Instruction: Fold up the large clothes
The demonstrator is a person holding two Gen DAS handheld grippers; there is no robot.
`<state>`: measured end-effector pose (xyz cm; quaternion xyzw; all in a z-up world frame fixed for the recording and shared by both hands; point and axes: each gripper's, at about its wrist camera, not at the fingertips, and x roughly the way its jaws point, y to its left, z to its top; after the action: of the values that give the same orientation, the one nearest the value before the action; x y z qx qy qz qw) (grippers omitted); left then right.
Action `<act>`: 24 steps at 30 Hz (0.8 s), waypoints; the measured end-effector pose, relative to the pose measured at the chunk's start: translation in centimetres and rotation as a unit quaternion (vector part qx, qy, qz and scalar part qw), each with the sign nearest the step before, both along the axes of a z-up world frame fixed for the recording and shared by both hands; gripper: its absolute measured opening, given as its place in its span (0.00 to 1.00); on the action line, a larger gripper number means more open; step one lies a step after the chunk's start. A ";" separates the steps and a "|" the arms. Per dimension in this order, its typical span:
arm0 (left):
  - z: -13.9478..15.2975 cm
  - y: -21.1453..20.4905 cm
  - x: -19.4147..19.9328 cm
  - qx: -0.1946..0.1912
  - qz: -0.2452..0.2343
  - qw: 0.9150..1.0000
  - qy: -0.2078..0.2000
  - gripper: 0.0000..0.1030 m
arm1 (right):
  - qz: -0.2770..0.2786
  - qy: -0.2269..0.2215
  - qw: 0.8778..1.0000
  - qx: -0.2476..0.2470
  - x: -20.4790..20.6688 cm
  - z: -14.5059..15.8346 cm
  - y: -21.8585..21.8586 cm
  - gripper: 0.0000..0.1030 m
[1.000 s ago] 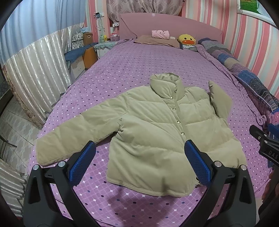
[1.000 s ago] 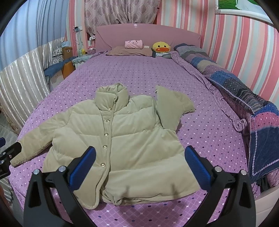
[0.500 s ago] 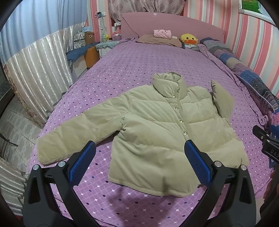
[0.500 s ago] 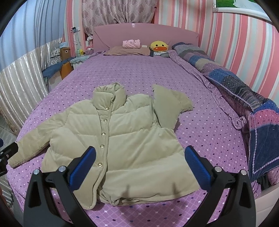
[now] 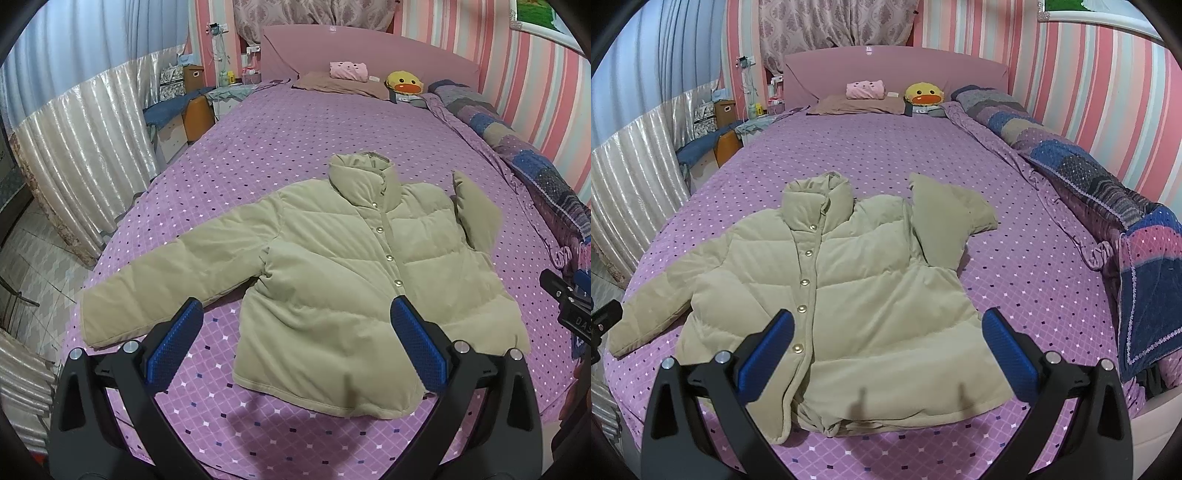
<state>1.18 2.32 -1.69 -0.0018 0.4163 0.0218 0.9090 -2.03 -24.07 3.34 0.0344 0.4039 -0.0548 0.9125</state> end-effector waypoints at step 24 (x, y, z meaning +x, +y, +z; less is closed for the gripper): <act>0.4 2.1 0.2 0.006 0.023 0.999 -0.023 0.97 | 0.024 -0.021 0.999 -0.001 1.8 -0.1 1.1 0.98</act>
<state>1.41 4.38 -1.28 -0.0066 0.3947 0.0450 0.9177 -0.22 -22.96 3.20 0.0250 0.3858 -0.0322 0.9217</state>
